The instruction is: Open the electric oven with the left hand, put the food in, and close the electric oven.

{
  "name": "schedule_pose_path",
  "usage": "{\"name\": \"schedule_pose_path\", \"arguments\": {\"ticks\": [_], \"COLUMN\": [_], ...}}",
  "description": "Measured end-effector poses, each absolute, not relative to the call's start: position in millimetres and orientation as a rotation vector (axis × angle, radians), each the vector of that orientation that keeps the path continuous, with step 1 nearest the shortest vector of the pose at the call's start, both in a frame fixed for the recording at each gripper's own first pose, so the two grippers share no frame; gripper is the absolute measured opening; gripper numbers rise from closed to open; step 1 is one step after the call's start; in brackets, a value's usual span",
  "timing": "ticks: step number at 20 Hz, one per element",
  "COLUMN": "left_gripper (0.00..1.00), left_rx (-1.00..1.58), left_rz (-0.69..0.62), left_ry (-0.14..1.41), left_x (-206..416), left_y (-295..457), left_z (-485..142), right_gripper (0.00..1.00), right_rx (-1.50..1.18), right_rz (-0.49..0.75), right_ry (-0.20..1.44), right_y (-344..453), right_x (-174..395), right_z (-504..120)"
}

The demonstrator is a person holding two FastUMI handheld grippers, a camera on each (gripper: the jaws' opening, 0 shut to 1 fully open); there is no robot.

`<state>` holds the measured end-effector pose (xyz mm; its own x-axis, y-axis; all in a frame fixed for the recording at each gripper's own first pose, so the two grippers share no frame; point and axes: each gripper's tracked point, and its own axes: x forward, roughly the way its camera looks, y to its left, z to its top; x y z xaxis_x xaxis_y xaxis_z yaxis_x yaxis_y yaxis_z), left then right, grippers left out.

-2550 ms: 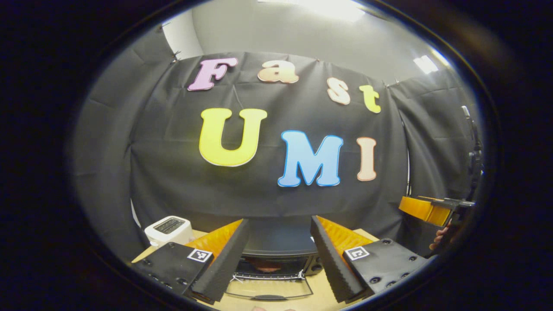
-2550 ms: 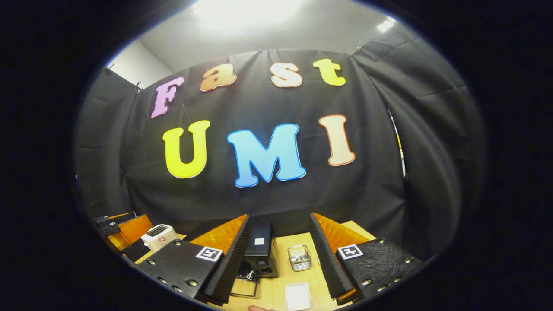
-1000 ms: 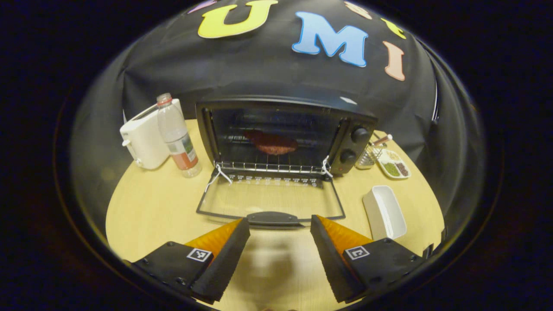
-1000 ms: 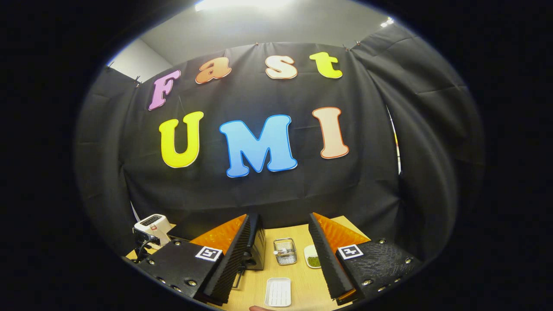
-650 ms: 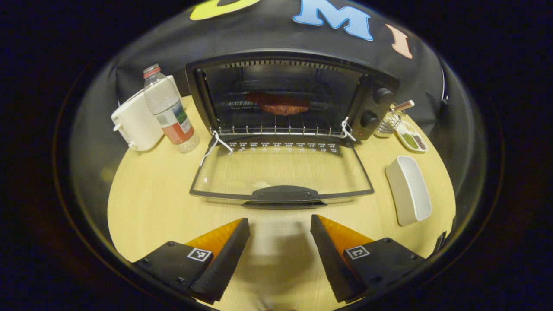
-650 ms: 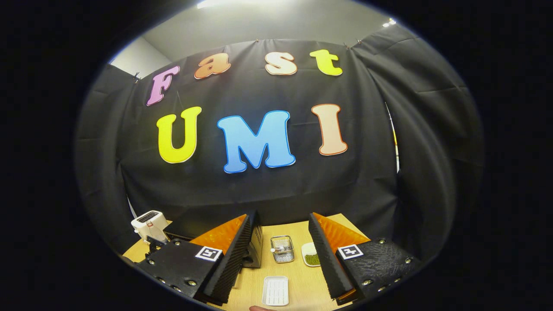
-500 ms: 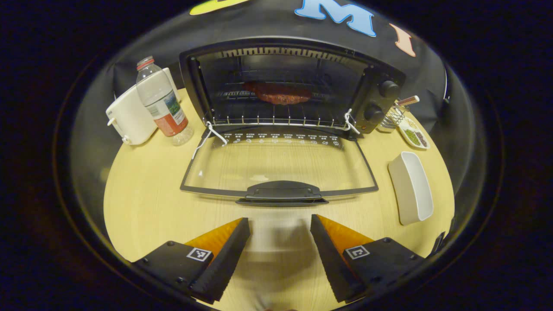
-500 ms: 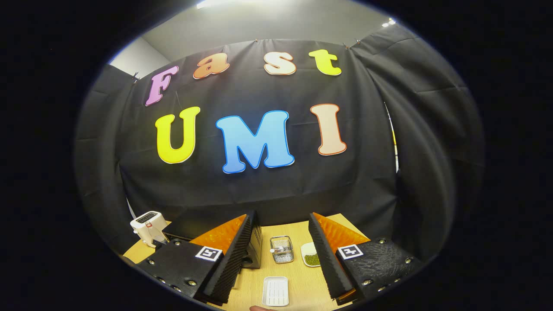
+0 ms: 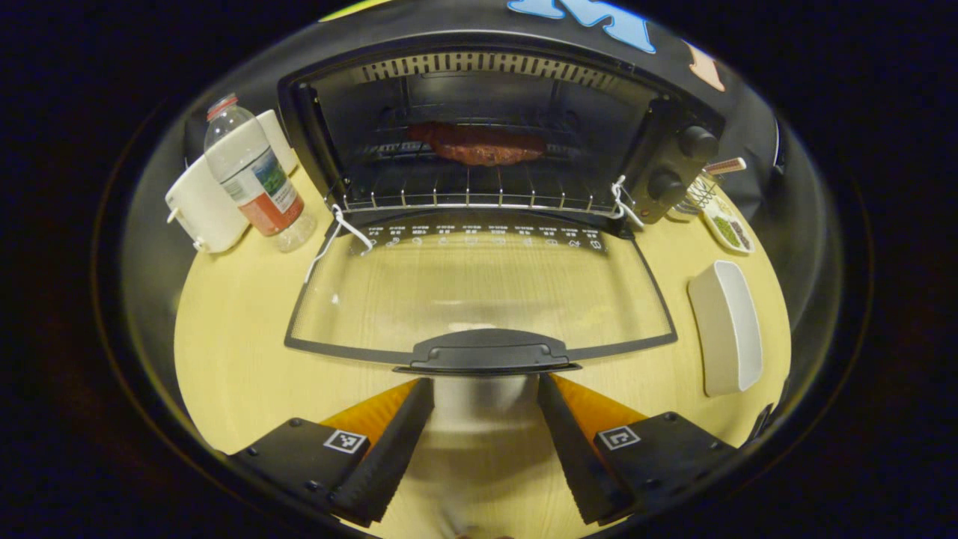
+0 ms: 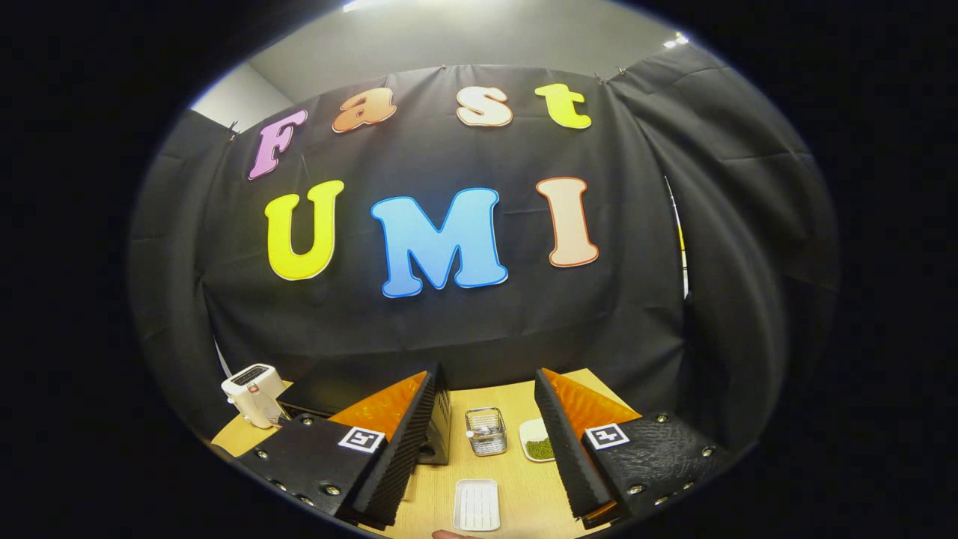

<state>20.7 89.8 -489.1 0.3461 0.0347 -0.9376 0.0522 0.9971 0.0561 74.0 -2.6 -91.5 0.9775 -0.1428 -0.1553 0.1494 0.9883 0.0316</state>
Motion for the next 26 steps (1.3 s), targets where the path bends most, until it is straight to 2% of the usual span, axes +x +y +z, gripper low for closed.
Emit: {"name": "schedule_pose_path", "arguments": {"ticks": [6, 7, 10, 15, 16, 17, 20, 21, 22, 23, 24, 25, 26], "left_gripper": [0.96, 0.99, 0.94, 0.99, 0.96, 0.99, 0.94, 0.96, 0.96, 0.95, 0.94, 0.94, 0.95], "left_rx": [0.121, 0.118, 0.098, 0.088, 0.085, 0.088, 0.091, 0.091, 0.091, 0.091, 0.093, 0.097, 0.100], "left_rz": [-0.038, -0.038, -0.040, -0.056, -0.057, -0.060, -0.057, -0.058, -0.057, -0.056, -0.055, -0.055, -0.054], "left_ry": [1.218, 1.221, 1.216, 1.173, 1.165, 1.159, 1.155, 1.154, 1.146, 1.140, 1.134, 1.130, 1.128], "left_x": [23.5, 23.6, 23.8, 21.4, 21.1, 21.2, 21.8, 22.2, 22.7, 23.4, 23.1, 24.2, 24.1], "left_y": [90.9, 90.5, 89.4, 87.0, 87.0, 87.1, 86.1, 86.3, 86.0, 85.5, 84.8, 84.6, 84.6], "left_z": [-490.2, -490.2, -484.8, -462.0, -458.4, -456.4, -451.1, -448.8, -446.5, -443.2, -440.6, -438.6, -435.6], "right_gripper": [0.82, 0.82, 0.82, 0.82, 0.77, 0.82, 0.82, 0.82, 0.77, 0.82, 0.82, 0.77, 0.77], "right_rx": [0.031, 0.028, 0.025, 0.029, 0.028, 0.029, 0.033, 0.036, 0.041, 0.043, 0.042, 0.043, 0.046], "right_rz": [-0.117, -0.112, -0.097, -0.074, -0.069, -0.067, -0.060, -0.059, -0.061, -0.060, -0.060, -0.060, -0.061], "right_ry": [0.154, 0.150, 0.137, 0.122, 0.115, 0.110, 0.102, 0.091, 0.082, 0.078, 0.077, 0.075, 0.073], "right_y": [15.1, 17.6, 25.9, 37.7, 39.4, 41.2, 43.0, 43.2, 41.8, 41.0, 39.1, 37.9, 35.5], "right_x": [79.0, 80.0, 81.3, 79.5, 78.6, 77.8, 78.9, 77.7, 76.6, 75.8, 74.0, 73.5, 72.9], "right_z": [-89.9, -87.8, -81.9, -77.2, -75.4, -73.8, -70.2, -66.9, -64.6, -63.0, -63.6, -63.1, -61.6]}}
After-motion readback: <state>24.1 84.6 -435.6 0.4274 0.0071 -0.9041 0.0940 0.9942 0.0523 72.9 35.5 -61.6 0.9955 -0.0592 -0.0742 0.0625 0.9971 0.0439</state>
